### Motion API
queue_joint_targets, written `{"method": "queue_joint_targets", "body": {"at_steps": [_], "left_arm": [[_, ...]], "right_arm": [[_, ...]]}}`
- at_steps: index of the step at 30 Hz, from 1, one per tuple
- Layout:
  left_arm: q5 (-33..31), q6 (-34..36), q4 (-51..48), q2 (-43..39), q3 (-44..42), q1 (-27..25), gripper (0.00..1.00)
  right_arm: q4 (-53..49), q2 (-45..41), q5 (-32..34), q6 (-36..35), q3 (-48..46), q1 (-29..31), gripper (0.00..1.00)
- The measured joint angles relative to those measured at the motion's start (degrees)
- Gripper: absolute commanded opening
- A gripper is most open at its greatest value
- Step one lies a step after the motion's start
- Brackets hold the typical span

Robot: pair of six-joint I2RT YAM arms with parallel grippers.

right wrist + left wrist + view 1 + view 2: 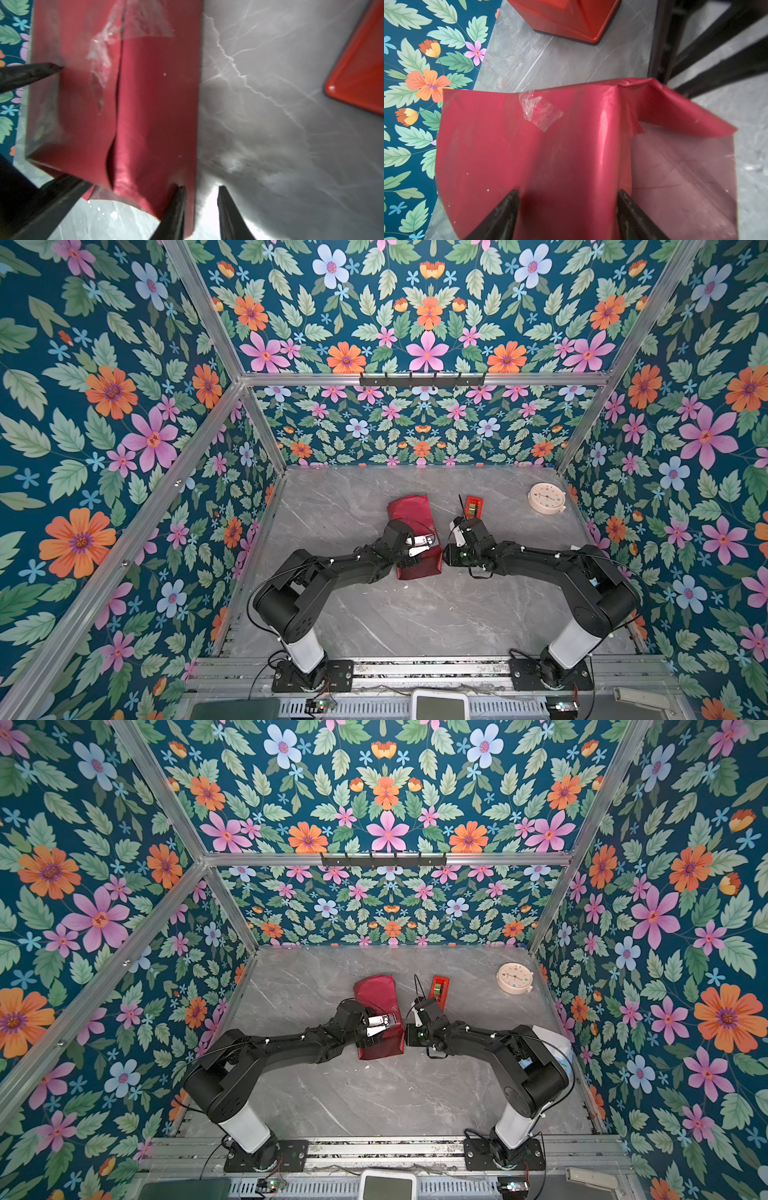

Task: Wrap the gift box in paper

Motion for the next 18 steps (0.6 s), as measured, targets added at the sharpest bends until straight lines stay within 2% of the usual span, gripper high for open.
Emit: {"method": "queue_joint_targets", "body": {"at_steps": [18], "left_arm": [[-0.04,0.22,0.07,0.11,-0.02,0.0,0.74]], "right_arm": [[3.93,-0.42,-1.27,1.38,-0.74,0.85,0.2]]}}
